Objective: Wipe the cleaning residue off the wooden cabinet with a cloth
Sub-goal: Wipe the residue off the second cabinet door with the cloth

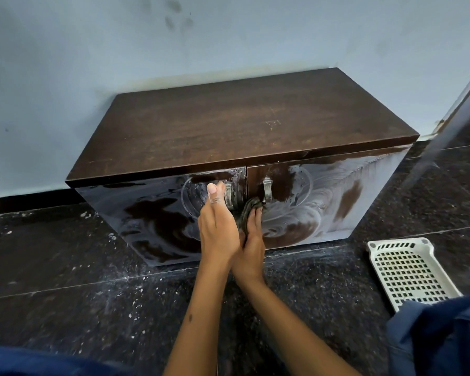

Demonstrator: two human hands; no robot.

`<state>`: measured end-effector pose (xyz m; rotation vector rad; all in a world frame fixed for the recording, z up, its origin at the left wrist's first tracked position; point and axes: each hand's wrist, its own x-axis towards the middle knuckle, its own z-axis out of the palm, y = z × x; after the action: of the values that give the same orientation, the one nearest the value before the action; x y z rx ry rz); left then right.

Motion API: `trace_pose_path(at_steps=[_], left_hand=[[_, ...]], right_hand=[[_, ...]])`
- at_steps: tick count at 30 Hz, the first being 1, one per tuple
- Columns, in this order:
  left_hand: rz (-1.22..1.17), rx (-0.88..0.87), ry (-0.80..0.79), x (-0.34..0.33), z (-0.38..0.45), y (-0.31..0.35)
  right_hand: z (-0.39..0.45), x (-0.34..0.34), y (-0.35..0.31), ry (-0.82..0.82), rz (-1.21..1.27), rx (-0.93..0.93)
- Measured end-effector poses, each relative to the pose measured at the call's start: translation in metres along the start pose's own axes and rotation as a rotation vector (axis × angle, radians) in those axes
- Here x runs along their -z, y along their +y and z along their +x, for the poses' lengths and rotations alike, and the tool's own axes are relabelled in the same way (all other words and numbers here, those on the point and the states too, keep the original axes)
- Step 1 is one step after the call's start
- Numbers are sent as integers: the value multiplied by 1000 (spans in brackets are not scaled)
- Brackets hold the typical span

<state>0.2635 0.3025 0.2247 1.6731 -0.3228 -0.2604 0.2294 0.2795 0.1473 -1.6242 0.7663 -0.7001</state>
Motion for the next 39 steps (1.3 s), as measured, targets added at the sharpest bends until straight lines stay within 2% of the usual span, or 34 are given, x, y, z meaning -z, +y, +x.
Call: trace_pose_path(at_steps=[4, 6, 10, 12, 15, 17, 19, 22, 26, 29, 33, 36, 39], left_hand=[[1, -35, 7, -5, 3, 6], [36, -27, 9, -7, 1, 2], [-2, 11, -30, -9, -4, 0], [-55, 35, -36, -12, 0, 3], [-71, 73, -89, -20, 3, 3], [-48, 95, -165, -29, -1, 1], [-27, 108, -219, -36, -3, -1], [-19, 132, -247, -38, 0, -6], [6, 148, -276, -38, 2, -9], [16, 146, -282, -40, 4, -8], [-4, 154, -296, -42, 4, -9], [-23, 185, -323, -42, 2, -9], [-44, 203, -307, -38, 6, -7]], right_hand=[[23, 7, -43, 30, 155, 278], [31, 11, -46, 13, 104, 310], [11, 21, 3, -15, -190, 413], [3, 23, 28, 28, -200, 329], [-6, 25, 40, 244, -94, 78], [-2, 32, 35, 372, -93, 75], [14, 40, 23, 419, -132, 172], [31, 47, 8, 332, -210, 243], [34, 62, 20, 200, -429, 183], [41, 63, 14, 227, -329, 114], [42, 51, 2, 341, -228, 167], [36, 51, 15, 288, -205, 147], [31, 49, 22, 263, -56, 20]])
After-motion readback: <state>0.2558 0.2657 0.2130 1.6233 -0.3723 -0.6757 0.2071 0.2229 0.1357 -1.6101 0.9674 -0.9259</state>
